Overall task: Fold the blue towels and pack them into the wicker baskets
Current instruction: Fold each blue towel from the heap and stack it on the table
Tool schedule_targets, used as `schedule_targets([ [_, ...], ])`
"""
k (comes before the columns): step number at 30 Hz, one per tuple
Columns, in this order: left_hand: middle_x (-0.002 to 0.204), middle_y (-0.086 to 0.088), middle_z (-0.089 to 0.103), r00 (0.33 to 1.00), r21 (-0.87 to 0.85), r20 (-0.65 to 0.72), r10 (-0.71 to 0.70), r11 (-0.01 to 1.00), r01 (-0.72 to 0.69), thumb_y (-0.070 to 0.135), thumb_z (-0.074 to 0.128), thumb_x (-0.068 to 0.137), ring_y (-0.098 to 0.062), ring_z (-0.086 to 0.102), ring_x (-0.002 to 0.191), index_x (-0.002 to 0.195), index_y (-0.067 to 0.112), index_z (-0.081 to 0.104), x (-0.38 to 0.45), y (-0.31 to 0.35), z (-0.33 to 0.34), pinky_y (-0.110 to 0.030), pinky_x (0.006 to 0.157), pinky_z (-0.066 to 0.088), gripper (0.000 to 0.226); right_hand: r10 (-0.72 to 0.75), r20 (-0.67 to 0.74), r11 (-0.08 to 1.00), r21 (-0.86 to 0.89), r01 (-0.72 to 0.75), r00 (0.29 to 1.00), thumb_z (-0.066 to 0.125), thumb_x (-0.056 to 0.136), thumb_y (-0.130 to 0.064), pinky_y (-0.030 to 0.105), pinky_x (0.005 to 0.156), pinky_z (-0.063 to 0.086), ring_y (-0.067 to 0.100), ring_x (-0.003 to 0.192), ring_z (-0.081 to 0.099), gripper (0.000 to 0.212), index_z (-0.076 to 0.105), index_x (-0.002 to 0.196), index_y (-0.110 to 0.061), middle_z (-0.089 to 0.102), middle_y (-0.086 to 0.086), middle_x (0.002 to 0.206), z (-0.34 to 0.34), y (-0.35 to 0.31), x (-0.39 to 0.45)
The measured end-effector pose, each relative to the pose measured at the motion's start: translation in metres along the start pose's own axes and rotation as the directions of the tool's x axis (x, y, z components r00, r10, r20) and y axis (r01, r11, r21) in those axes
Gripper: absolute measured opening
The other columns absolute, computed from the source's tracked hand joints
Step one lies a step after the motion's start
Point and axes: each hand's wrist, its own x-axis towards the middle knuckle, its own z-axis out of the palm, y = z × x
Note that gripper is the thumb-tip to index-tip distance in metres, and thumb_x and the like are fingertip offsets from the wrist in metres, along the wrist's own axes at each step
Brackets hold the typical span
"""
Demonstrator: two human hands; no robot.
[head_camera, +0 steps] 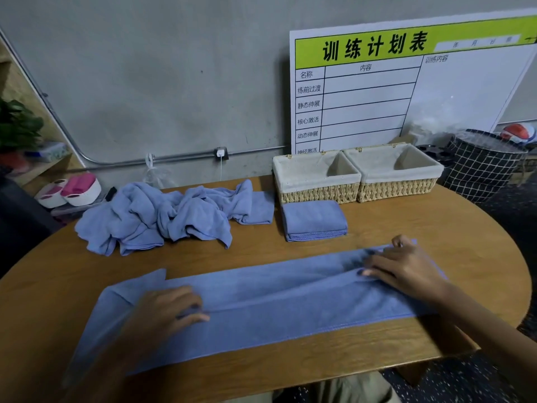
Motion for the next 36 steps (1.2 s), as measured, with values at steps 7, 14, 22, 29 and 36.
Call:
schedule_targets([
  [7,0.07,0.017,0.06,0.996,-0.036,-0.052,-0.066,0.997,0.064,0.058,0.063,0.087,0.001,0.056,0.059,0.072,0.026,0.068,-0.008,0.016,-0.02,-0.018,0.05,0.039,0.036,0.033,-0.072,0.998,-0.046,-0.036,0.997,0.053,0.099,-0.039,0.037,0.062,0.035,0.021,0.048,0.05,0.039,0.072,0.075,-0.015,0.057,-0.002,0.058,-0.018,-0.014,-0.008],
  [14,0.077,0.021,0.061,0.994,-0.07,0.076,-0.073,0.994,0.078,0.066,0.053,0.092,0.004,0.058,0.064,0.079,0.035,0.067,-0.029,0.031,-0.014,-0.014,0.053,0.04,0.037,-0.003,-0.034,0.999,-0.053,0.001,0.999,0.046,0.104,-0.044,0.037,0.063,0.028,0.027,0.05,0.051,0.047,0.074,0.079,-0.016,0.066,0.0,0.068,-0.013,-0.022,-0.039],
  [22,0.076,0.019,0.06,0.995,-0.05,0.064,-0.071,0.996,0.074,0.064,0.047,0.096,0.003,0.055,0.062,0.077,0.032,0.073,-0.035,0.033,-0.011,-0.015,0.05,0.038,0.045,0.005,0.01,0.999,-0.044,-0.005,1.0,0.051,0.101,-0.048,0.034,0.065,0.027,0.022,0.056,0.058,0.043,0.073,0.077,-0.02,0.069,-0.005,0.073,-0.015,-0.024,-0.05],
  [29,0.075,0.018,0.057,0.995,-0.069,0.066,-0.068,0.995,0.073,0.06,0.05,0.095,0.002,0.053,0.06,0.077,0.032,0.073,-0.033,0.036,-0.014,-0.013,0.052,0.035,0.04,0.006,0.008,1.0,-0.022,-0.006,1.0,0.051,0.1,-0.048,0.032,0.066,0.024,0.021,0.055,0.055,0.043,0.074,0.077,-0.02,0.069,-0.006,0.073,-0.015,-0.023,-0.05],
  [36,0.075,0.015,0.058,0.996,-0.12,0.072,-0.061,0.99,0.07,0.056,0.048,0.101,0.002,0.054,0.06,0.081,0.031,0.074,-0.04,0.037,-0.017,-0.019,0.049,0.043,0.041,0.005,0.0,1.0,-0.005,-0.005,1.0,0.053,0.098,-0.045,0.033,0.064,0.029,0.015,0.062,0.052,0.039,0.074,0.078,-0.02,0.065,-0.007,0.072,-0.02,-0.025,-0.054],
])
